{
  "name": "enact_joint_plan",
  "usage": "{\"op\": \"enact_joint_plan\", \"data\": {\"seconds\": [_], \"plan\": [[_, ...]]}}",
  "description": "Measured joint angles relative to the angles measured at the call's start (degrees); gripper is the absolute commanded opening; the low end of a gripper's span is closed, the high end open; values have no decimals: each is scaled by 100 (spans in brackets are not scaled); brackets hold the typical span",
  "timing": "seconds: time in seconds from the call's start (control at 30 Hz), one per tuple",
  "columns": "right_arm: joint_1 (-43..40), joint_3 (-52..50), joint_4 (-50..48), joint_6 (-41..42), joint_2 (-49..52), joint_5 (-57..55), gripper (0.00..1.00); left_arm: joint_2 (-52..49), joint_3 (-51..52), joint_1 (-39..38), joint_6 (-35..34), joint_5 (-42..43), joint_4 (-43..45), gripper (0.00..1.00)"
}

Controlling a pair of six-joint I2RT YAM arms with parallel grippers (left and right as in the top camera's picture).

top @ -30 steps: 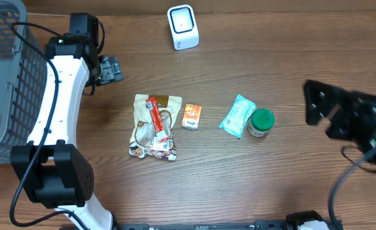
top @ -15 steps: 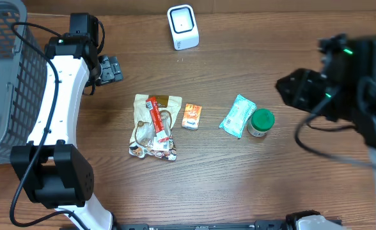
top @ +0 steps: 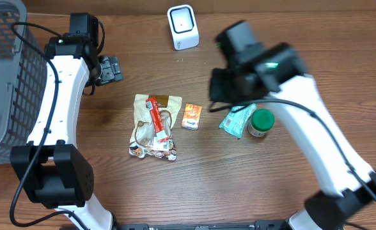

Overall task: Scan the item barcode
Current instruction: 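Lower the right gripper onto the orange Kleenex pack and grasp it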

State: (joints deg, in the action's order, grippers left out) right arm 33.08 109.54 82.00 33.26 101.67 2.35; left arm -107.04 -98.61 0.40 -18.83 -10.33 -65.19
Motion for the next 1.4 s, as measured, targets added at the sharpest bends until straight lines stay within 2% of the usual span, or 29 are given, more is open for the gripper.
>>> {"op": "enact_joint_plan", "data": {"seconds": [0.23,0.43,1.07,1.4], "plan": [[876,0,-496,409,1178,-717,42,0,0,0,0,0,0,100],[1231,0,-881,619,1845,-1180,42,0,0,0,0,0,0,100],[1233,-81,-1493,1320,2750,-1788,38,0,0,0,0,0,-2,100],[1233,-232,-1480,1515,2946,-1952,35,0,0,0,0,0,0,100]]}}
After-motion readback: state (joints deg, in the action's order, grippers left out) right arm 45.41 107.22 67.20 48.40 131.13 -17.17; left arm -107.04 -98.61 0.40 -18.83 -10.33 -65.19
